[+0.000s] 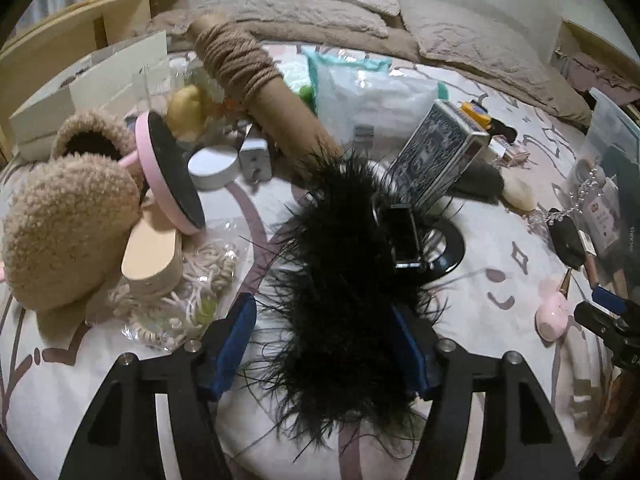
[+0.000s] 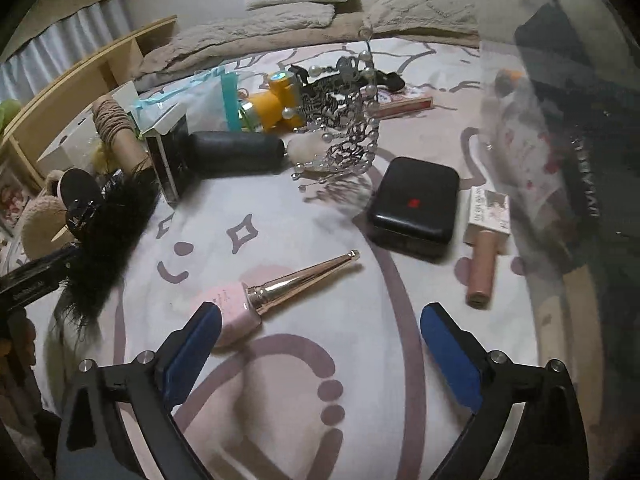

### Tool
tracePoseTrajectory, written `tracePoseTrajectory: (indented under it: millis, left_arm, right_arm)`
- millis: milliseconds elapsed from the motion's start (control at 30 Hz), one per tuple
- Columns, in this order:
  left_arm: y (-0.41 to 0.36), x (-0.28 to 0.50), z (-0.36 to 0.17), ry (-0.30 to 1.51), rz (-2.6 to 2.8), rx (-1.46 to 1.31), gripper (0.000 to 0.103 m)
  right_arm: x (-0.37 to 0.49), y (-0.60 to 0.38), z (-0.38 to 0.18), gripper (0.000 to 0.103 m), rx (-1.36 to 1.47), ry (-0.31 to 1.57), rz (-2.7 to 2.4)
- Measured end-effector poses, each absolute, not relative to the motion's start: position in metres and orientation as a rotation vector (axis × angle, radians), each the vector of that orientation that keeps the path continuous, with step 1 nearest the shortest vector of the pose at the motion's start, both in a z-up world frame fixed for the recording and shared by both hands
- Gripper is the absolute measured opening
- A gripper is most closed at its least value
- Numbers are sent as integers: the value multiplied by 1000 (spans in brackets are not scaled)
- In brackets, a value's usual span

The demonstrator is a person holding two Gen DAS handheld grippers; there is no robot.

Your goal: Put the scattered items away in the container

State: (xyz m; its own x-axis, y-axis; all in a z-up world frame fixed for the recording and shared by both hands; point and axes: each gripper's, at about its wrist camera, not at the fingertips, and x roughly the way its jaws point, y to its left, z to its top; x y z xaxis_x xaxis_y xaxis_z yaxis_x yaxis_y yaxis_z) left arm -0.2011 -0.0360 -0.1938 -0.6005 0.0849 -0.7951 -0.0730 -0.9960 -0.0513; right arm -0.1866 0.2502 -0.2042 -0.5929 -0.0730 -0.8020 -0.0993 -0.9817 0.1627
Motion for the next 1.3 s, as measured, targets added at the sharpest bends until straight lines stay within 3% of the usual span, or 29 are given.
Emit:
tracePoseTrajectory:
  millis: [33,100,167,467,767,1100,1300]
  left_arm:
    - [-34,-200,-191,-6,2745,-1334,74]
    - [-30,-199,-187,16,2760,-1275,92]
    - [-26,-199,-185,21,2754,-1235,96]
    - [-22,-205,-190,188,2839,-1277,96]
    - [-54,-209,-197,168,2953,-1425,96]
    - [-49,-194,-172,68,2963,-1195,96]
    - [-22,-193,-172,142,2853,-1117,96]
  right_arm:
    - [-186,249,-203,100,-1417,299,2783]
    - [-184,246,-200,100,-1414,325,2811]
    - [-183,243,-198,100,-1402,356,2823]
    - [-184,236,-199,100,-1349,132,2757]
    - [-195,191,-207,100,-1292,-208,2835]
    - [-210,174,-221,100,-1322,-293,2777]
    - [-204,191,-221,100,-1384,-205,2733]
